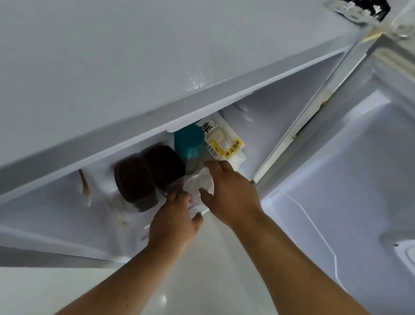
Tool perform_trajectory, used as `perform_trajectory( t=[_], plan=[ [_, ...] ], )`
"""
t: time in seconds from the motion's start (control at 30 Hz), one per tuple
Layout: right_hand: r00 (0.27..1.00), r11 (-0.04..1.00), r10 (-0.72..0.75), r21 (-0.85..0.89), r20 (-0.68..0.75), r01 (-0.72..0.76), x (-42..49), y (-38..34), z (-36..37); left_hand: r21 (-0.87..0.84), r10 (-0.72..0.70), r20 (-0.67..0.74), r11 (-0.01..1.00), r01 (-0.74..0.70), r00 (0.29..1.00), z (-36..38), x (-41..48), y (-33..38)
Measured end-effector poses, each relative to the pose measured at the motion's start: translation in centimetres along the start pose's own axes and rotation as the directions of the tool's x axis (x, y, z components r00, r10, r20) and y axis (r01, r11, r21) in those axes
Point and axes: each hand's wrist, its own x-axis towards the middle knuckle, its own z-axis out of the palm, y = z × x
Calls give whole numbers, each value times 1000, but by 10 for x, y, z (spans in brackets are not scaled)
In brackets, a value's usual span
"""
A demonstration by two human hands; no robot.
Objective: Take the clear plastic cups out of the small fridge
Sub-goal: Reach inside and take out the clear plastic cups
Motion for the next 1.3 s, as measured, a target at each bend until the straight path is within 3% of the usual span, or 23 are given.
perform_trajectory(
  t=[0.1,0.23,0.47,0.63,0.87,1.3],
  plan=[
    [997,997,55,59,-56,-52,-30,3,-7,179,55,29,982,-59,998,2,12,2],
    [984,981,175,92,-37,-171,-56,22,-14,263,88,77,959,-105,993,15,35,18],
    [974,970,222,109,-35,-217,-77,39,-13,368,-62,261,929,-39,963,40,70,25],
    [961,953,274,143,-37,-266,-84,49,-17,414,-42,279,907,-80,959,41,77,23],
    [957,948,290,138,-11,-286,-108,56,-29,460,104,237,864,-206,966,20,31,37],
    [965,953,251,155,69,-259,-213,21,-61,495,212,263,808,-320,941,-42,-98,43]
  ],
)
